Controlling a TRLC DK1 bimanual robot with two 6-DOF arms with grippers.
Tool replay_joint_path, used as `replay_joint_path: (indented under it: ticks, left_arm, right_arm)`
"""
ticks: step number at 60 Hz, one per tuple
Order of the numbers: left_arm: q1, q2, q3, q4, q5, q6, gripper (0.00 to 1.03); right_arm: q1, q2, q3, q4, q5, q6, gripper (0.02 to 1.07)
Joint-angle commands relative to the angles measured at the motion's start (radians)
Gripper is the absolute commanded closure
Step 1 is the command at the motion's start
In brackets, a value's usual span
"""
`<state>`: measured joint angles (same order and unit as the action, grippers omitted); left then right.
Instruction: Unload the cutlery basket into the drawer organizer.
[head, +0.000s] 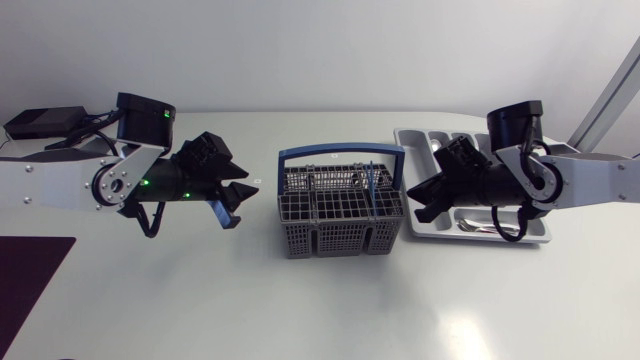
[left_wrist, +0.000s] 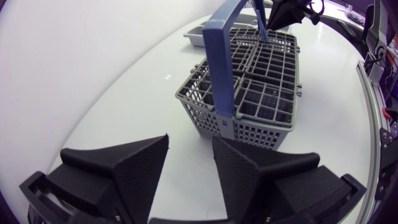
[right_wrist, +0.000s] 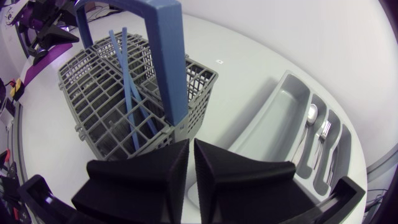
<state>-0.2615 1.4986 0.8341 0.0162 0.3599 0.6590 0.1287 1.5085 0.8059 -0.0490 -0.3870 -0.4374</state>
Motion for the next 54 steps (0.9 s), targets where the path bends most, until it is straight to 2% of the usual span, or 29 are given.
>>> replay_joint_path:
  ticks: [1, 27, 41, 48, 54]
  left_arm:
    - [0.019, -0.023, -0.035, -0.019, 0.01, 0.028, 0.57]
    - [0.027, -0.008, -0.049, -0.007, 0.013, 0.048, 0.57]
    - [0.034, 0.002, -0.044, -0.005, 0.016, 0.06, 0.57]
    - [0.073, -0.034, -0.035, -0.03, 0.022, 0.067, 0.48]
    - [0.097, -0.104, -0.043, -0.081, 0.054, 0.079, 0.3]
  right_arm:
    - [0.031, 0.035, 0.035, -0.002, 0.007, 0.022, 0.97]
    - [0.186, 0.052, 0.078, -0.025, 0.059, 0.068, 0.97]
    - [0.189, 0.039, 0.069, -0.022, 0.103, 0.072, 0.97]
    - [0.178, -0.033, 0.019, -0.017, 0.108, 0.063, 0.95]
    - [0.173, -0.126, -0.033, -0.017, 0.102, 0.055, 0.75]
